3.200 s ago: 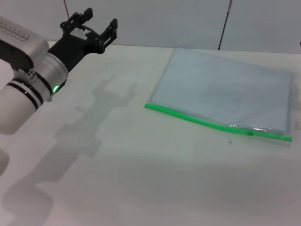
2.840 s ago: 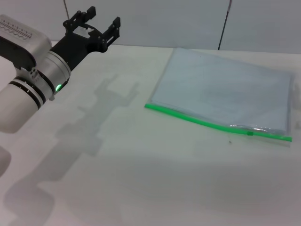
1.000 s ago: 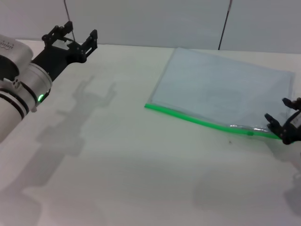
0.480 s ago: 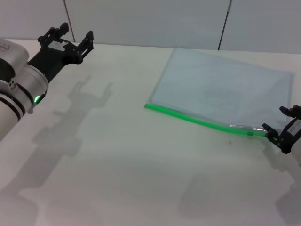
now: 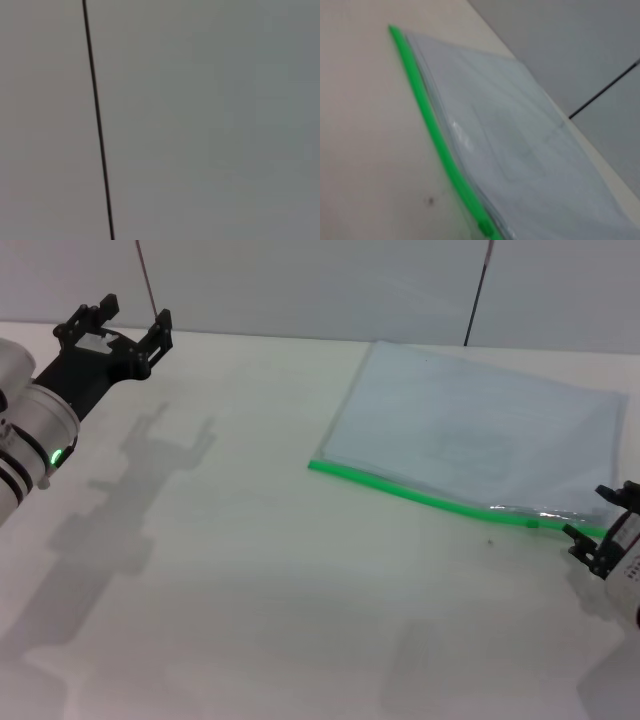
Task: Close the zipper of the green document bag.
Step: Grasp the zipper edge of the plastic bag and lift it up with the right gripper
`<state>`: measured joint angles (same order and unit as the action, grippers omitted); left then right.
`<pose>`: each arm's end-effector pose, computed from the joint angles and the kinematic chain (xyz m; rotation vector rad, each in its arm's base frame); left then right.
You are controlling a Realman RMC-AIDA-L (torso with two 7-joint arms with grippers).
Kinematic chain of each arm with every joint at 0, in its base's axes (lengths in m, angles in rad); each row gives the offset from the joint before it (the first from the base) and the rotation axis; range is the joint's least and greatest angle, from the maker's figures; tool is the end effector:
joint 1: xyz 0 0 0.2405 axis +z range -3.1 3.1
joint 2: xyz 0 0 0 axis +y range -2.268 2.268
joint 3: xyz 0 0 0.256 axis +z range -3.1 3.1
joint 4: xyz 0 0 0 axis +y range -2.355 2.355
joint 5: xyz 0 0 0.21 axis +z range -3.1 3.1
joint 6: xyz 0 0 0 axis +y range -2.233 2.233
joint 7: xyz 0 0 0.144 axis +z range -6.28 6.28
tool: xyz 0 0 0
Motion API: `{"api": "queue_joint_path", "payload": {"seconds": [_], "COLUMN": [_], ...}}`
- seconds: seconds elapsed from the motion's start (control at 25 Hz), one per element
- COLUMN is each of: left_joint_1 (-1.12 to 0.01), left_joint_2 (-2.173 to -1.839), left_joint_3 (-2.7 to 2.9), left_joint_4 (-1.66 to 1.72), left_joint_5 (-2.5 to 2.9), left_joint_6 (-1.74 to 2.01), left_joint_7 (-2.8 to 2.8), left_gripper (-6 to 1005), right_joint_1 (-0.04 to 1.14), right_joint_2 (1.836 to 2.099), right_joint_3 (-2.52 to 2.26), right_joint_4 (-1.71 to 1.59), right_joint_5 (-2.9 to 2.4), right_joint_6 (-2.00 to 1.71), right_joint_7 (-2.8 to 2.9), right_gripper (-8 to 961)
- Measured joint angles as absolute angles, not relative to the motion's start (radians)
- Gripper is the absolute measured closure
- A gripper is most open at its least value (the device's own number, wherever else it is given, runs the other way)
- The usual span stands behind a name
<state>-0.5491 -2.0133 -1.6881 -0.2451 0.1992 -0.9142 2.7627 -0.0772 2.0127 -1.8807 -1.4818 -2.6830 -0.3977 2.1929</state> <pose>-0.3037 0.3993 0.0176 -1.7744 -0.4793 -0.6449 0.2734 0.2932 -0.0175 -2.1937 0.1480 -0.2917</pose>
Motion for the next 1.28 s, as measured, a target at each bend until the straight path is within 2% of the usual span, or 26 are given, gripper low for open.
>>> {"api": "queue_joint_path", "payload": {"seconds": [0.08,1.28], "left_joint_1": [-0.548,-0.535], "left_joint_2": [-2.013,-2.008], "left_joint_3": [-1.688,-1.698], "left_joint_4": [-0.245,-0.246], "left_joint_5": [0.199,0.199], "left_joint_6": [-0.914,-0.902], "left_joint_7": [2.763,2.758], "left_gripper": [275,275], "right_joint_1": [-0.084,-0.051], "right_joint_2": [2.023,2.030], "right_joint_3": [-1.865,-1.872], "right_joint_4": [-1.483,-1.382], "right_joint_5": [-2.682,-2.875], "right_joint_6": [-0.412,-0.349], "right_joint_7": [2.164,2.151], "right_gripper": [387,386]}}
